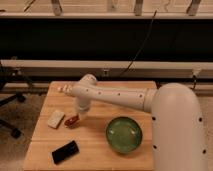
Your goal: Place the pepper on the white sponge
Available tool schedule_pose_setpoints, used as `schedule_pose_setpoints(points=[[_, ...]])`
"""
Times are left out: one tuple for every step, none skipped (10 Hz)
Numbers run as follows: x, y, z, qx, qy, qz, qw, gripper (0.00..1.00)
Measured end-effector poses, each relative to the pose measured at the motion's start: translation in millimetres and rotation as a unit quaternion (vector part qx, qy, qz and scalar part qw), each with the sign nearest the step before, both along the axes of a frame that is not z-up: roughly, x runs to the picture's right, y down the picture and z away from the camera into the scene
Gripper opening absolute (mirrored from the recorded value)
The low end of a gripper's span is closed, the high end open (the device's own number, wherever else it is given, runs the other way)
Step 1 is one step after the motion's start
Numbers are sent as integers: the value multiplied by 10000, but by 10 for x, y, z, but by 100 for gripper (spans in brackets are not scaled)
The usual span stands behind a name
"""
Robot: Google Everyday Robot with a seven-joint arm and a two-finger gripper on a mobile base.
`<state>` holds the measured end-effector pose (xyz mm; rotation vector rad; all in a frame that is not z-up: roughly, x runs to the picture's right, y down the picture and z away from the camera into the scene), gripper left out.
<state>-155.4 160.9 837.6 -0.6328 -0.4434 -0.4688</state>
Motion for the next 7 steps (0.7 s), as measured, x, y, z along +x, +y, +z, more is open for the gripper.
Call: schedule_pose_setpoints(points=[[-92,-13,-19,-9,-98,-36,9999,0],[-184,-24,-38,-17,-196,-76,9998,0],[-252,-40,-58,-19,-279,-108,9996,0],[-317,-55,-83,-20,-362,-139,9992,0],[-375,-63,-106,-25,-440,-177,9989,0],[-453,-72,-139,-29,-529,-230,9983,0],[-539,-71,-164,-40,-615,-289,9977,0]])
